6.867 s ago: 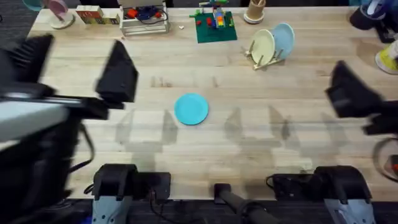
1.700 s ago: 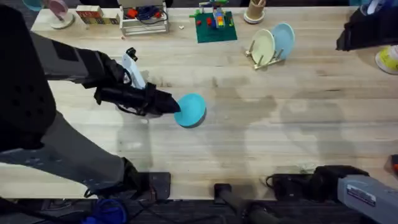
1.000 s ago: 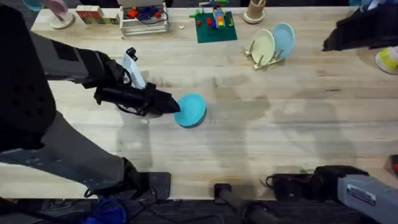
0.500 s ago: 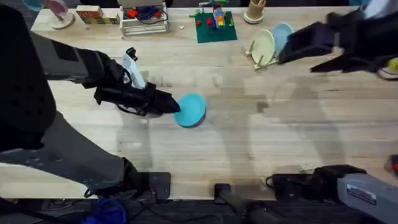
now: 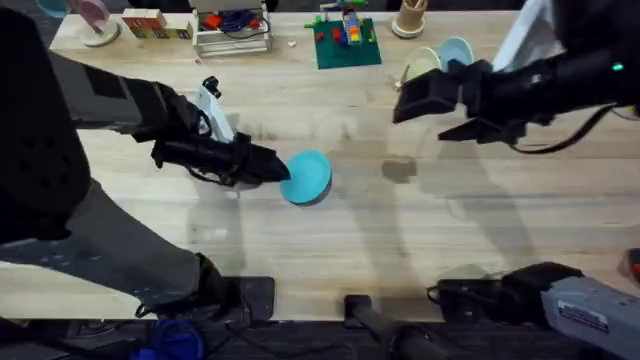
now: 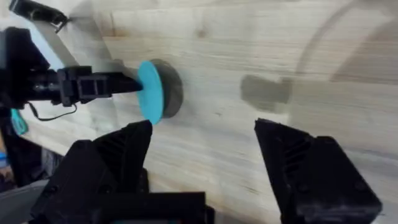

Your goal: Pick up the plates from the table one by one and place each into a slot on the dish rack.

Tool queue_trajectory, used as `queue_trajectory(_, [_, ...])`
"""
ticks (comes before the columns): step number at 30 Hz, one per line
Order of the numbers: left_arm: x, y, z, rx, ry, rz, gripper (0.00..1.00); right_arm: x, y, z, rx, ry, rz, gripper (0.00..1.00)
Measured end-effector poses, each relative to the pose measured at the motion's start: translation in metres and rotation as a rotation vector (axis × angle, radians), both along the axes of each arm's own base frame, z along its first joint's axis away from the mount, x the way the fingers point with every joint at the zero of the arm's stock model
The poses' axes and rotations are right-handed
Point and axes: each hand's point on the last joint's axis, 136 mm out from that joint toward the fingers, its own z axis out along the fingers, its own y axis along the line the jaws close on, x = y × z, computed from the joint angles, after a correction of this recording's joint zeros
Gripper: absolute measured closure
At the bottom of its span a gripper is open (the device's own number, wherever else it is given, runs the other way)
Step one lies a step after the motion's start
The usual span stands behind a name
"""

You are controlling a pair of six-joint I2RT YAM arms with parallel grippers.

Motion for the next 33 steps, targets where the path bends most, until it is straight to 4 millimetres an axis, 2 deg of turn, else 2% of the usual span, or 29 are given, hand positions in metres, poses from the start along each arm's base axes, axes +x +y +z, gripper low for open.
queue_trajectory(9, [0.000, 0.000, 0.000, 0.000, 0.000, 0.000, 0.958, 0.004, 0.037, -0.019, 0.018, 0.033, 0.066, 0.007])
queue_trajectory(25, [0.000, 0.000, 0.000, 0.000, 0.001, 0.000, 0.958, 0.023, 0.104, -0.072, 0.045, 0.089, 0.170, 0.007])
queue_trajectory(33, [0.000, 0.000, 0.000, 0.000, 0.000, 0.000, 0.958, 0.013, 0.128, -0.092, 0.064, 0.146, 0.226, 0.008])
